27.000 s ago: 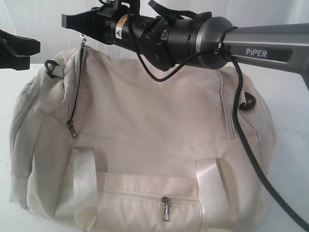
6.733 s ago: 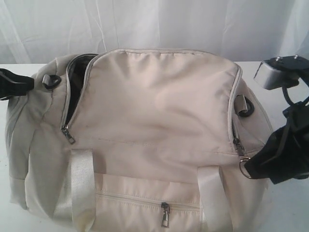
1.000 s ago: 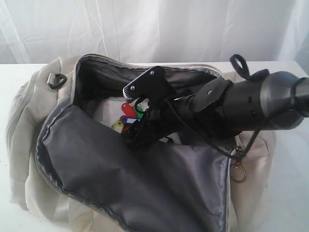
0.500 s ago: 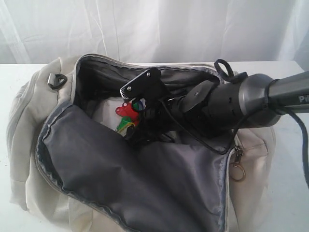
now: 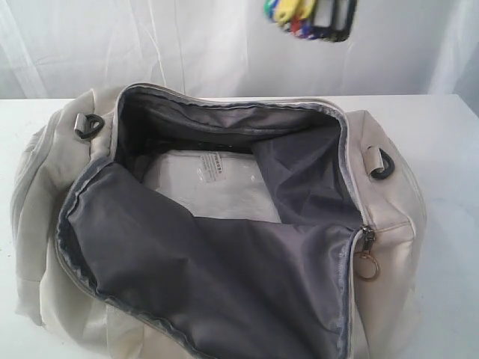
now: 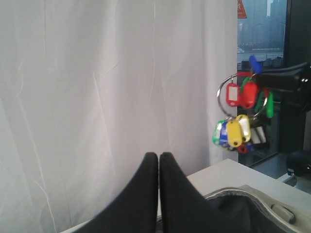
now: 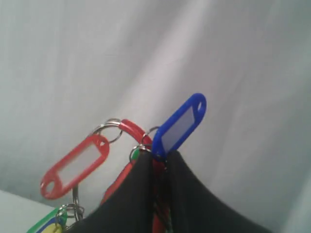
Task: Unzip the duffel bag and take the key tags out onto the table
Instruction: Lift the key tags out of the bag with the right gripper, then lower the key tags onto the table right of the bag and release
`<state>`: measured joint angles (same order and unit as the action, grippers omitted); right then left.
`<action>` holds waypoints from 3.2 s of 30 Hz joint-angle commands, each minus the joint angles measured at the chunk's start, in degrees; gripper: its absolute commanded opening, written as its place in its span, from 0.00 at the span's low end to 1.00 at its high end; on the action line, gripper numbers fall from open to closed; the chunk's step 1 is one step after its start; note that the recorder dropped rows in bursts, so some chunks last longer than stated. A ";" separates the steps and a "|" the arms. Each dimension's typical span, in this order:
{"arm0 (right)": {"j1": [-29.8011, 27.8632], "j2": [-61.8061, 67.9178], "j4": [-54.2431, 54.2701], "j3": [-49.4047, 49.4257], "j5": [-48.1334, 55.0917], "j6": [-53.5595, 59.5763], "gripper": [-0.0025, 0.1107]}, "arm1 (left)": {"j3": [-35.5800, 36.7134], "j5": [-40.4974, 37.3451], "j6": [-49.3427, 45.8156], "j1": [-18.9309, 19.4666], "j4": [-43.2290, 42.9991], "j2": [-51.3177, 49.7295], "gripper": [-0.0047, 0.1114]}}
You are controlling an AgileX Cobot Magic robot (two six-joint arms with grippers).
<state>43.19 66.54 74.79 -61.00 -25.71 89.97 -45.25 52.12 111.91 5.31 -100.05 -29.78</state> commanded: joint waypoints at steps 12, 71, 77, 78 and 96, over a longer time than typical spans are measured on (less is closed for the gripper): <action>-11.95 -0.90 25.15 8.70 -23.11 32.04 0.02 | 0.10 0.68 0.35 -0.26 0.10 0.43 0.11; -4.44 24.18 25.15 8.98 27.69 6.12 0.02 | 0.10 1.20 0.11 -0.26 0.10 0.43 0.11; -4.44 15.37 25.15 11.97 11.56 7.93 0.02 | 0.10 1.20 0.11 -0.26 0.10 0.43 0.11; -4.44 14.17 25.15 12.70 9.05 8.98 0.02 | 0.10 1.20 0.11 -0.26 0.10 0.43 0.11; -4.44 10.19 25.15 25.65 -2.68 10.67 0.02 | 0.10 1.20 0.11 -0.26 0.10 0.43 0.11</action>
<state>38.64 77.06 100.34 -36.40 -28.57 100.25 -45.25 53.03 111.91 5.31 -100.05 -29.78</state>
